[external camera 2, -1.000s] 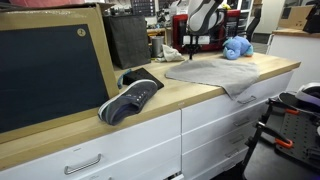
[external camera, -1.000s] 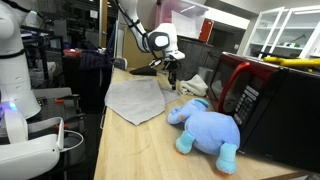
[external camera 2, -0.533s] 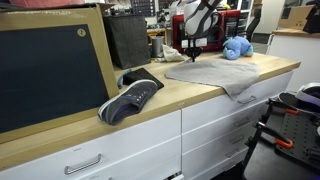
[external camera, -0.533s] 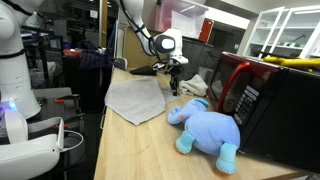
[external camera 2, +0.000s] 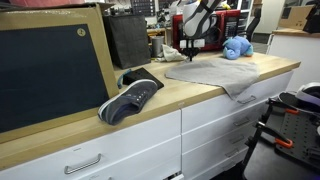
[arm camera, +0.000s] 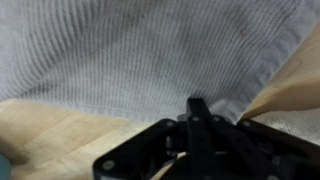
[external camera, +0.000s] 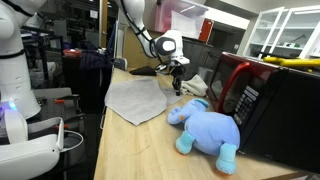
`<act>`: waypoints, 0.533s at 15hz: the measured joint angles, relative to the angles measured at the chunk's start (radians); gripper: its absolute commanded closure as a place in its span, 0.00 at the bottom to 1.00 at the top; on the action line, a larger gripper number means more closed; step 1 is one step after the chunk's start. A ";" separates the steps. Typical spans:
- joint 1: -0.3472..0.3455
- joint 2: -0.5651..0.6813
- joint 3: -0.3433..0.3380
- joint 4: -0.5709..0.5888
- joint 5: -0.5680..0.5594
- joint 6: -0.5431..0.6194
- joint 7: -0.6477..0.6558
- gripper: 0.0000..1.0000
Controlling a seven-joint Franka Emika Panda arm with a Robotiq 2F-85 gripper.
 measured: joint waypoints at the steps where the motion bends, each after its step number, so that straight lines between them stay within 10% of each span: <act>1: 0.000 0.007 0.000 0.002 0.000 0.034 0.000 1.00; 8: 0.015 0.062 -0.010 0.003 0.000 0.269 0.000 1.00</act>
